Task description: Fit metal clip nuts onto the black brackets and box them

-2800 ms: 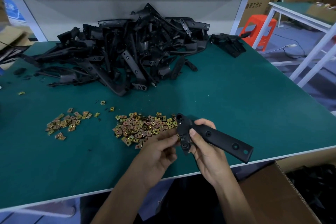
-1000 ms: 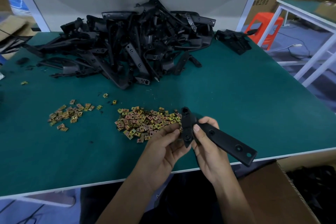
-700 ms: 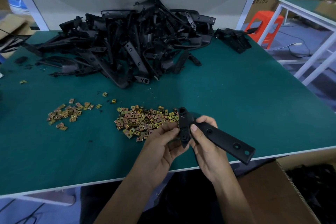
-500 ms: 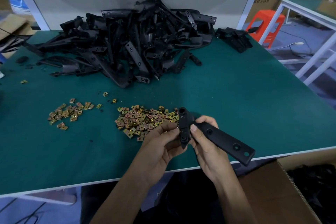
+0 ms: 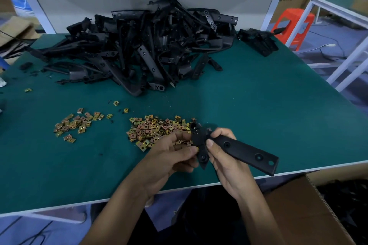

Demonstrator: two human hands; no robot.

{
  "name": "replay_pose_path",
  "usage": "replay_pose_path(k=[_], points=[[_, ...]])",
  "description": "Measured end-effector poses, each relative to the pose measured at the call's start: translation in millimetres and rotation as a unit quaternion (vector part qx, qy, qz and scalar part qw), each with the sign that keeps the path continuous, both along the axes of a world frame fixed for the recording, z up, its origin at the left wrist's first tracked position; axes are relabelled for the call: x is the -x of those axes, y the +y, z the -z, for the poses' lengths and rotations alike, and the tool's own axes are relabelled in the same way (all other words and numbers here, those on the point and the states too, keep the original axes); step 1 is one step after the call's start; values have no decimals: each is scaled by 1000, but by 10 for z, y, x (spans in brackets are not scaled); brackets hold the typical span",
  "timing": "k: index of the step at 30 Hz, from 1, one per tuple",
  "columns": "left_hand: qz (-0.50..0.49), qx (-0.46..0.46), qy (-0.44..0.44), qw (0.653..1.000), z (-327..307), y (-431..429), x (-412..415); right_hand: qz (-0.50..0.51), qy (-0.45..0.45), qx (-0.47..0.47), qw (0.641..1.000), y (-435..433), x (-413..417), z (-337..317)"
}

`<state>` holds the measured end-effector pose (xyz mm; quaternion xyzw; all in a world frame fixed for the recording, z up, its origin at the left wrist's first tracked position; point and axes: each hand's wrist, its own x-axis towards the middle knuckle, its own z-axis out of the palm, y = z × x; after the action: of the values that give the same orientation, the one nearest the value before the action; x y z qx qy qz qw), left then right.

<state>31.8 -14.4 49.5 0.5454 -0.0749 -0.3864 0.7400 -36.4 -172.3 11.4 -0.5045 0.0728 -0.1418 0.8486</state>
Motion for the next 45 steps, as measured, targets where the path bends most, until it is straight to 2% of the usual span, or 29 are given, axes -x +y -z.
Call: replay_pose_path(k=[6, 8, 9, 10, 11, 13, 14, 15, 17, 23, 27, 32, 35, 45], points=[[5, -54, -10, 998, -12, -58, -68, 5, -5, 3, 1000, -6, -30, 12], [21, -101, -79, 991, -48, -80, -136, 5, -3, -25, 1000, -16, -50, 13], [23, -145, -141, 979, -72, -98, -201, 8, -2, -48, 999, -25, -58, 18], [15, -210, -231, 950, -72, -120, -296, 15, -1, -72, 997, -33, -62, 31], [-3, -282, -339, 898, -72, -154, -419, 26, -1, -94, 995, -57, -65, 42], [-28, -399, -513, 759, -60, -210, -670, 44, 2, -117, 992, -90, -71, 72], [-14, -444, -549, 708, -34, -233, -782, 47, 6, -119, 992, -94, -72, 81], [15, -484, -560, 673, 9, -250, -877, 46, 9, -121, 992, -92, -72, 84], [83, -527, -555, 638, 84, -265, -985, 43, 9, -123, 991, -87, -77, 84], [55, -484, -550, 678, 139, -219, -999, 36, 0, -131, 991, -107, -87, 46], [-19, -407, -502, 762, 109, -148, -891, 29, 18, -130, 991, -110, -80, 37], [-31, -358, -485, 797, 84, 0, -756, 19, 23, -126, 992, -108, -70, 15], [-46, -328, -444, 833, 97, 65, -720, 14, 20, -126, 992, -100, -64, 8], [-133, -272, -419, 856, 89, 135, -608, -7, 12, -103, 995, -118, -56, 32]])
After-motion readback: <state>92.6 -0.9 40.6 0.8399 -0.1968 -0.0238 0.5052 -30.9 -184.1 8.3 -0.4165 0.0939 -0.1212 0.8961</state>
